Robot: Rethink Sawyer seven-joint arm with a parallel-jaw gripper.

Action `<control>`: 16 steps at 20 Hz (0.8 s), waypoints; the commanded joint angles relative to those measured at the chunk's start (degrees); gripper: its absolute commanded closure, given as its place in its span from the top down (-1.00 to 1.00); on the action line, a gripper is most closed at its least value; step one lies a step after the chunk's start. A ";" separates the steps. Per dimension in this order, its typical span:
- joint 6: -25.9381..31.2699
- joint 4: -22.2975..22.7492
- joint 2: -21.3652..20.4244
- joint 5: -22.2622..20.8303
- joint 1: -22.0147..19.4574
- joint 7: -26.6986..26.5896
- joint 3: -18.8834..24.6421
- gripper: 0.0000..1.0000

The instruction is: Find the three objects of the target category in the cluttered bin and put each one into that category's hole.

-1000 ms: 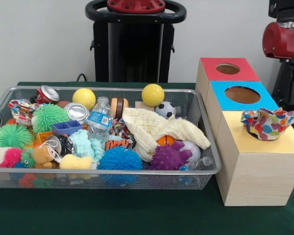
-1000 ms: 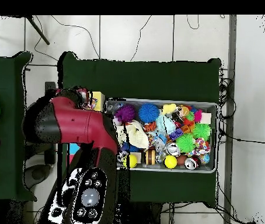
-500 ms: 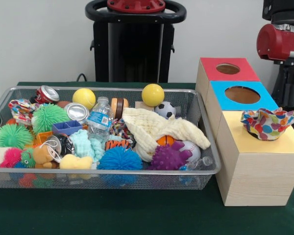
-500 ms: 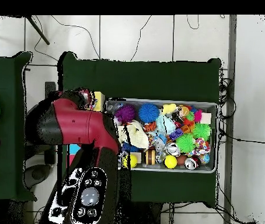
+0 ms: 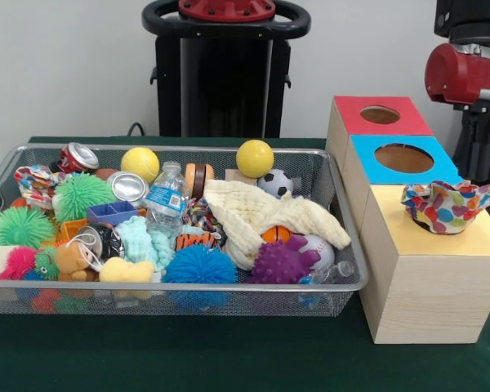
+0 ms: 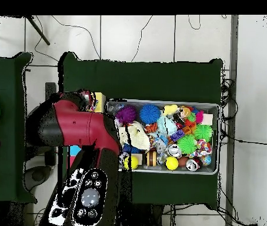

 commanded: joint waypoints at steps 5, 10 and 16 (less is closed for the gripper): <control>-4.72 3.62 3.59 -2.97 -1.86 8.46 4.52 -1.00; -6.12 4.40 3.72 -2.48 -1.98 9.14 4.82 -1.00; -7.16 4.38 3.96 -2.51 -1.67 9.02 4.35 -1.00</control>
